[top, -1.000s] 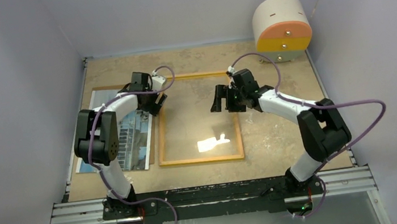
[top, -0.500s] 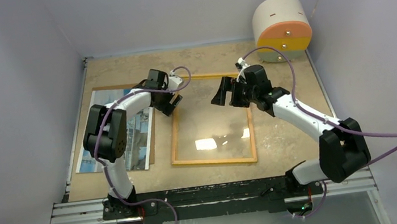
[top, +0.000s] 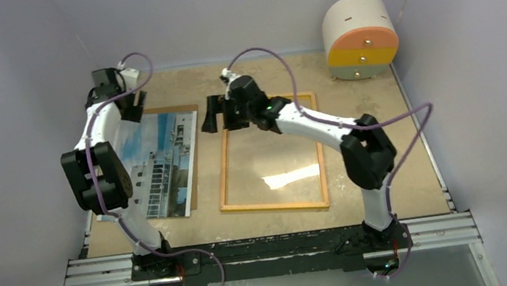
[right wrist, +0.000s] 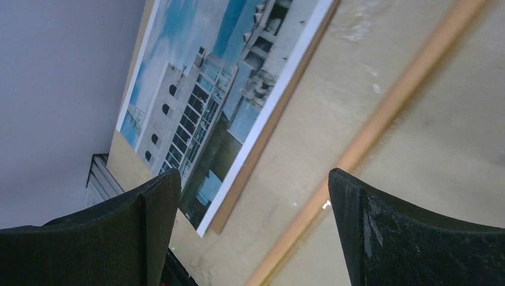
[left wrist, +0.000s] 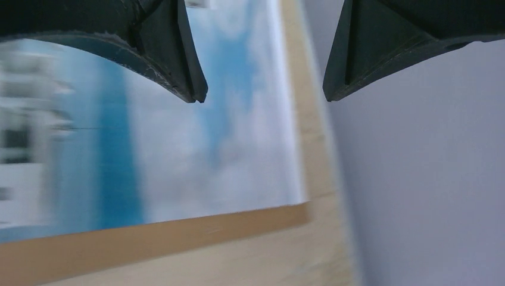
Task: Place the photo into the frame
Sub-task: Move the photo frame to the center of the board, then move the photo frame item to the center of the board.
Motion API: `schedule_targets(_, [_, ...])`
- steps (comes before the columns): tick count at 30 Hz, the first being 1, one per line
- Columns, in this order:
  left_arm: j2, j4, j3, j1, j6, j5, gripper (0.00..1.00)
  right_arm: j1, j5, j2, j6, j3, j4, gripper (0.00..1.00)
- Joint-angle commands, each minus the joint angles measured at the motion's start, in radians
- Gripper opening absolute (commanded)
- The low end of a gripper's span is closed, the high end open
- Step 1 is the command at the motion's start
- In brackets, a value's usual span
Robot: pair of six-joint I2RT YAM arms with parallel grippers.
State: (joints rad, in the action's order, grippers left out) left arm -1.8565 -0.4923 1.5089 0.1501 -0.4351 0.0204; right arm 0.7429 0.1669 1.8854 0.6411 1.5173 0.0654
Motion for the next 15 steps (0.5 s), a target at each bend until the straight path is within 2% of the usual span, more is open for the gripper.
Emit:
schedule_targets(1, [-0.004,0.104,-0.006,0.097,-0.078,0.229,0.76,0.084,-0.066,0.138,0.024,0.170,0.065,0.94])
schedule_targets(5, [-0.025,0.276,-0.061,0.173,-0.107,0.382,0.67,0.136,-0.100,0.268,0.035,0.299,0.084,0.93])
schedule_targets(9, [-0.053,0.391,-0.121,0.193,-0.109,0.468,0.58,0.170,-0.130,0.383,0.042,0.416,0.116,0.92])
schedule_targets(15, [-0.126,0.636,-0.222,0.195,-0.155,0.601,0.56,0.178,-0.165,0.478,0.073,0.483,0.153,0.89])
